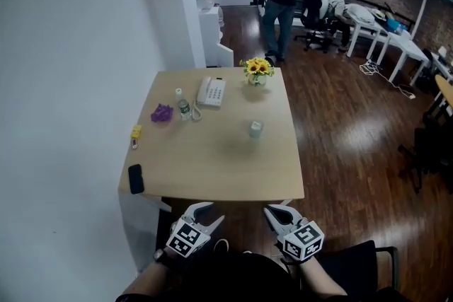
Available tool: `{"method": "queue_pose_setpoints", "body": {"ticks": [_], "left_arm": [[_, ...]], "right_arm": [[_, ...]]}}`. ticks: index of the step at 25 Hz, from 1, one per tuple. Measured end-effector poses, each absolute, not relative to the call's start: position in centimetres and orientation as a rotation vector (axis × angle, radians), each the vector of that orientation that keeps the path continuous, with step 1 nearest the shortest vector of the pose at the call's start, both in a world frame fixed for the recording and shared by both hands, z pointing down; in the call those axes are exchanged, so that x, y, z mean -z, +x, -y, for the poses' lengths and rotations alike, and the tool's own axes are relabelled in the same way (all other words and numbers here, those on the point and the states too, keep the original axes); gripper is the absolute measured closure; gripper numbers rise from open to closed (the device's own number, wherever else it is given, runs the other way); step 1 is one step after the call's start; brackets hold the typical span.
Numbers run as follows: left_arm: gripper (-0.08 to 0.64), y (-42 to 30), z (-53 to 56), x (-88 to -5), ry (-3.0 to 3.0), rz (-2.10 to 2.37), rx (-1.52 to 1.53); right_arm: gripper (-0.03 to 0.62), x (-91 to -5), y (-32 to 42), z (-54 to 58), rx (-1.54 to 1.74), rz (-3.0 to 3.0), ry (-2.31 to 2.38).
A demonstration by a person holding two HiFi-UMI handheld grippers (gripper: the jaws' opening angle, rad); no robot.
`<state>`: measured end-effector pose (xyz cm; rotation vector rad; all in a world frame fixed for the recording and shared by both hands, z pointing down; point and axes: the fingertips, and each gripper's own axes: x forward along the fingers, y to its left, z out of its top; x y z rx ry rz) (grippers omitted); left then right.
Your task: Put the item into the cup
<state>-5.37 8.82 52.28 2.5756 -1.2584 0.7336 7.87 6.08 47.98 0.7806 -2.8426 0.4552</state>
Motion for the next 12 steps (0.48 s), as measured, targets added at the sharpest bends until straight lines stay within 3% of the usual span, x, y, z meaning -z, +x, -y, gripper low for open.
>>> {"method": "queue_pose_setpoints", "body": {"ticks": [12], "left_arm": [[0.393, -2.3, -7.0, -51.5, 2.645, 1.195, -0.747]], "right_arm": [[0.584, -48.4, 10.3, -6.1, -0.451, 2.812, 0.788]]}}
